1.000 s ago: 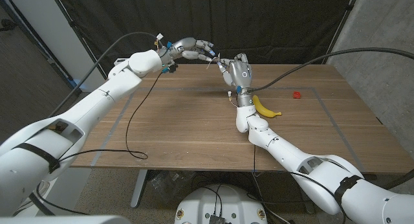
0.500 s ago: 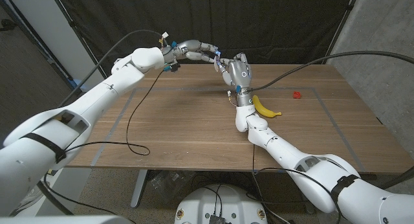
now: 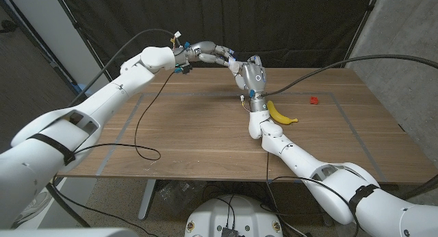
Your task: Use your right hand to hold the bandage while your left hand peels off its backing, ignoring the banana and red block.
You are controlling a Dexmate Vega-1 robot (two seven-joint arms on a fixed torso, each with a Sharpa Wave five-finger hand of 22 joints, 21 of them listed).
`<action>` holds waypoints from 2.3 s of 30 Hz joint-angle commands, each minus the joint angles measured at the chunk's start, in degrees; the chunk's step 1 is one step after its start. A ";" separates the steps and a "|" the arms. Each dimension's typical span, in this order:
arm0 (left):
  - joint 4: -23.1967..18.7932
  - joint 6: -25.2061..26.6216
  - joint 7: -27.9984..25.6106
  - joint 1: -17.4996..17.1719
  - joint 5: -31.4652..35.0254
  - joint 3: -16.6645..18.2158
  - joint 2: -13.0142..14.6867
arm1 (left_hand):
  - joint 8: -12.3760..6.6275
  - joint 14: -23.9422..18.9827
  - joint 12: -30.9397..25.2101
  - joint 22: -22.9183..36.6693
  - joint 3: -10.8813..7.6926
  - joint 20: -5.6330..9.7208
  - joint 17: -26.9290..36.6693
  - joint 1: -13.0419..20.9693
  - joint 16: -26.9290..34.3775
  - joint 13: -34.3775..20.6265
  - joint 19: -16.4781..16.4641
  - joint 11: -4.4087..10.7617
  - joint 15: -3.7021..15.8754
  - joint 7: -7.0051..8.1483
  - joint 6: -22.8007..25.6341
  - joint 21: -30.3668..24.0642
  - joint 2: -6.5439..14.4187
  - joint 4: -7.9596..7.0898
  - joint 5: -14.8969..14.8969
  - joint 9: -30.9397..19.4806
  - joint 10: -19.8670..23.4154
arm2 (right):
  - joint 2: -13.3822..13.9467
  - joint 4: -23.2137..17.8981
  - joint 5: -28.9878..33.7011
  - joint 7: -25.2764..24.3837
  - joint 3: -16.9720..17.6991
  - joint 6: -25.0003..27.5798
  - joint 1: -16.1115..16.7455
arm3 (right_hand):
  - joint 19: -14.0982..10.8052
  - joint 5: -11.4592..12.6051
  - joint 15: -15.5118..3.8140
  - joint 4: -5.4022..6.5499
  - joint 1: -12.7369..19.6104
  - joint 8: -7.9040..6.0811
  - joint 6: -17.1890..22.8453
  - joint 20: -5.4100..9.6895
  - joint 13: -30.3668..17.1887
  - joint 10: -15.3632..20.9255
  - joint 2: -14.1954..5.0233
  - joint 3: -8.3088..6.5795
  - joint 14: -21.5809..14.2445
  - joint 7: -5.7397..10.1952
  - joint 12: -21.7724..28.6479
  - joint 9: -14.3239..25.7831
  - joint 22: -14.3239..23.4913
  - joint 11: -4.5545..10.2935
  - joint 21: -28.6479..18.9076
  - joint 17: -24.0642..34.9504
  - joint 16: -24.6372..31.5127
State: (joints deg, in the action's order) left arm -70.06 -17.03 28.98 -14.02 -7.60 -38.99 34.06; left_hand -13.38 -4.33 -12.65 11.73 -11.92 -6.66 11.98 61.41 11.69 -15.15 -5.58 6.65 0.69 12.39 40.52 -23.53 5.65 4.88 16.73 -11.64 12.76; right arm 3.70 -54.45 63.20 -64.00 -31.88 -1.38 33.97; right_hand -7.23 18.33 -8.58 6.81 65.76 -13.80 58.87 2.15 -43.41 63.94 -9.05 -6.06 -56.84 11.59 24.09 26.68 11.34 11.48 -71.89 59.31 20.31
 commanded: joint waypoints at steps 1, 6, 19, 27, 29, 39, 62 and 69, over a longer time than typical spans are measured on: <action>-3.96 -0.14 -4.93 -3.72 -1.05 2.64 1.31 | 2.10 0.48 0.44 0.12 0.61 -0.73 0.13 0.37 0.09 0.05 0.40 -0.46 -1.13 0.20 -4.68 -0.04 -0.28 0.11 -0.18 0.08 -1.66 | 0.59 0.52 -1.30 0.00 -1.35 0.71 -0.38 | -0.31 0.32 -4.91 0.06 0.78 -0.33 1.50 8.35 -0.26 0.42 -0.26 0.47 -0.50 0.71 -0.19 0.28 0.25 -0.14 -0.50 0.10 -0.32; -5.84 -1.28 -8.83 -5.95 -1.12 4.39 1.76 | 2.62 0.52 1.00 0.07 1.09 -0.95 0.09 0.69 0.06 0.00 0.57 -0.93 -1.25 0.12 -7.51 0.04 -0.93 0.50 -0.22 -0.24 -4.03 | 0.60 0.74 -1.63 0.00 -1.75 0.86 -0.46 | -0.26 0.33 -4.91 0.09 0.81 -0.27 1.63 8.37 -0.25 0.57 -0.29 0.51 -0.55 0.69 -0.23 0.17 0.19 -0.16 -0.49 0.15 -0.33; -11.05 2.10 -13.89 -8.88 1.50 6.03 4.46 | -5.22 -1.53 -0.88 0.01 2.54 -1.19 0.41 1.36 0.72 -1.05 0.30 -0.16 -0.45 -4.11 0.55 -0.02 -1.11 0.95 -0.80 -3.99 -2.80 | -1.03 2.74 0.31 0.00 -0.08 -0.66 -0.96 | -0.24 0.34 -4.91 0.12 0.89 -0.18 1.73 8.38 -0.35 0.63 -0.28 0.64 -0.59 0.68 -0.34 0.16 0.15 -0.15 -0.61 0.20 -0.43; -10.32 4.76 -7.82 -5.48 2.57 3.46 5.07 | -1.16 3.31 -0.31 0.26 2.78 -0.59 0.36 0.97 -0.50 -1.30 1.44 -1.50 -1.55 -8.73 -8.41 0.14 1.13 0.11 -1.35 -3.49 -4.69 | -1.42 2.10 1.24 0.00 1.35 -1.23 -0.28 | -0.23 0.35 -4.91 0.15 0.93 -0.12 1.74 8.39 -0.42 0.63 -0.30 0.70 -0.65 0.69 -0.41 0.17 0.13 -0.15 -0.65 0.22 -0.49; -10.16 5.30 -6.47 -4.72 2.67 2.98 5.10 | 0.09 4.26 -0.15 0.30 2.64 -0.27 0.26 1.12 -0.66 -1.22 1.65 -1.87 -1.55 -8.48 -10.85 0.15 1.65 0.09 -1.47 -3.19 -5.27 | -1.41 1.83 1.28 0.00 1.53 -1.17 -0.09 | -0.20 0.35 -4.91 0.16 0.94 -0.10 1.80 8.40 -0.43 0.65 -0.32 0.70 -0.64 0.68 -0.42 0.12 0.10 -0.15 -0.62 0.20 -0.53; -8.70 4.15 -6.66 -4.18 2.80 2.54 3.79 | -0.78 4.45 -0.77 0.46 1.72 0.62 -0.26 2.39 -0.17 -0.67 1.51 -0.78 -0.63 -0.07 -6.75 -0.31 3.17 0.54 -2.01 -2.20 -4.42 | -1.20 0.91 0.97 0.00 1.79 -1.21 0.20 | -0.27 0.34 -4.91 0.16 1.01 -0.03 1.86 8.38 -0.54 0.84 -0.34 0.77 -0.74 0.70 -0.42 0.08 0.12 -0.16 -0.76 0.19 -0.60; -12.17 4.86 -10.96 -7.20 2.62 4.35 4.51 | -7.51 -0.29 -2.75 0.51 2.33 1.05 -0.22 2.94 1.21 0.47 -0.14 0.43 1.40 -5.86 15.43 -1.91 2.06 0.96 -3.17 -0.43 3.16 | 0.16 -1.29 -0.75 0.00 0.70 -0.61 0.91 | -0.27 0.34 -4.91 0.23 1.18 0.07 1.94 8.44 -0.57 0.78 -0.34 1.00 -0.86 0.68 -0.88 0.22 0.09 -0.17 -0.84 0.38 -0.83; -13.24 5.26 -12.80 -7.45 4.74 4.22 4.79 | -9.71 -1.17 -3.14 0.49 2.11 1.80 -0.21 3.48 1.41 0.80 -0.80 1.15 2.38 -10.15 20.31 -2.46 2.69 1.02 -3.29 -1.16 5.63 | -0.03 -1.32 -0.36 0.00 1.53 -1.04 1.13 | -0.22 0.35 -4.92 0.27 1.20 0.13 1.98 8.42 -0.73 1.11 -0.38 1.03 -0.96 0.67 -0.75 0.13 0.03 -0.18 -0.74 0.43 -0.83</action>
State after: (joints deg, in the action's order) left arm -81.87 -12.34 18.64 -20.77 -4.95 -34.94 38.52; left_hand -21.97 -4.84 -15.52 12.13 -9.80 -5.33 11.61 64.36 12.84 -14.36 -5.95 7.66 1.91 3.95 58.78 -25.56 8.00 5.77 13.74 -11.98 17.33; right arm 3.65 -55.40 62.71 -64.00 -31.10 -1.97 34.73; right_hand -7.23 18.28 -8.87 6.96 66.23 -13.45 59.19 2.15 -44.04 64.53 -9.22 -5.29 -57.14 11.28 23.44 26.71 11.30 11.15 -72.38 59.57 19.48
